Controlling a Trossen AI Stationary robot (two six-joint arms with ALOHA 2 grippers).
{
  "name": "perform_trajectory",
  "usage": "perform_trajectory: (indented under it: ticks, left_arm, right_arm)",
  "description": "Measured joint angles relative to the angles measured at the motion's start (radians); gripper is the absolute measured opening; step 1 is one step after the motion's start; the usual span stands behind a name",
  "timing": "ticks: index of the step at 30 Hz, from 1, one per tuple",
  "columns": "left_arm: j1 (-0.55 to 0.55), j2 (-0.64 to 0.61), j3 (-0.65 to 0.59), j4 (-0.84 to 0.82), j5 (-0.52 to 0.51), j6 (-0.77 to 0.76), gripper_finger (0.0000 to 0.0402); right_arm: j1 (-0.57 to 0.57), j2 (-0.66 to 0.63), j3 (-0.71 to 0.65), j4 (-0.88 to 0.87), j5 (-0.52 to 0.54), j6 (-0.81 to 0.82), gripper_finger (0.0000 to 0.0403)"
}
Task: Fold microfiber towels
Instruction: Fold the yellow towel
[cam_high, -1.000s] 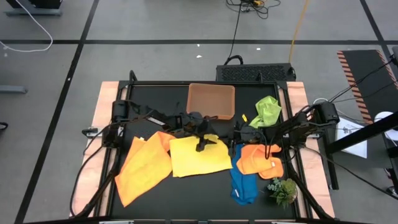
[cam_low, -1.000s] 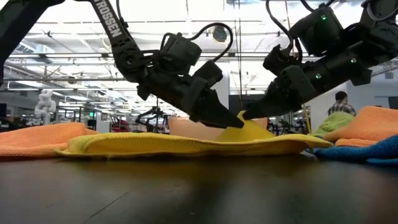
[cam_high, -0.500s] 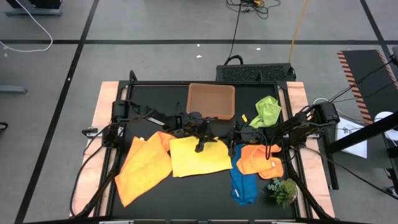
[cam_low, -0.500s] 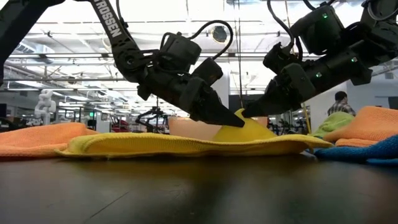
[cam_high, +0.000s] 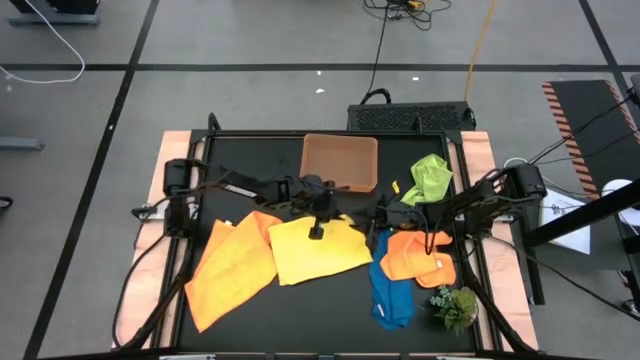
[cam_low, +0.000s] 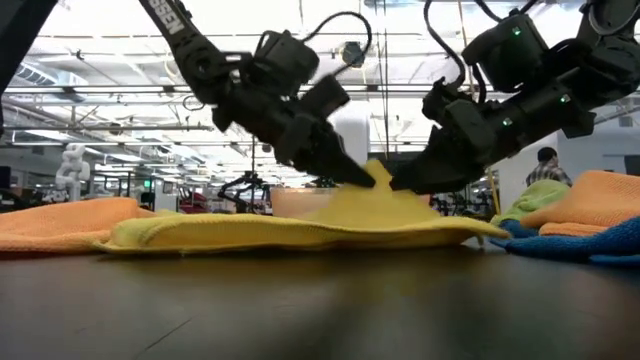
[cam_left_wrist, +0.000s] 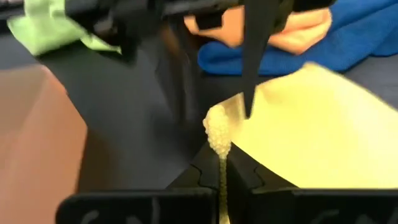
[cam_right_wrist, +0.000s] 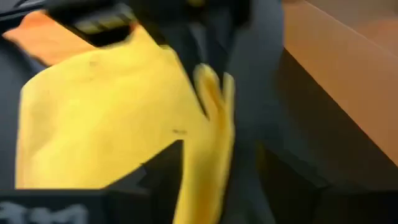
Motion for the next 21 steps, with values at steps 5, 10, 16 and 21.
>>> perform_trajectory:
  ticks: [5,10,16,21]
  left_arm:
    - [-0.002,-0.073,0.0,-0.038,0.0,0.055,0.0004]
    - [-0.004,-0.138,0.0,-0.098,-0.022,0.08,0.0005]
    - [-0.016,-0.21,0.0,-0.206,-0.107,0.106,0.0005]
    - [-0.023,-0.23,0.0,-0.242,-0.132,0.119,0.0005]
  right_arm:
    - [-0.025,0.0,0.0,-0.002,-0.082,0.054,0.0257]
    - [-0.017,0.0,0.0,-0.037,-0.105,0.061,0.0262]
    - [0.021,0.0,0.0,-0.056,-0.16,0.058,0.0232]
    - [0.038,0.0,0.0,-0.057,-0.158,0.056,0.02]
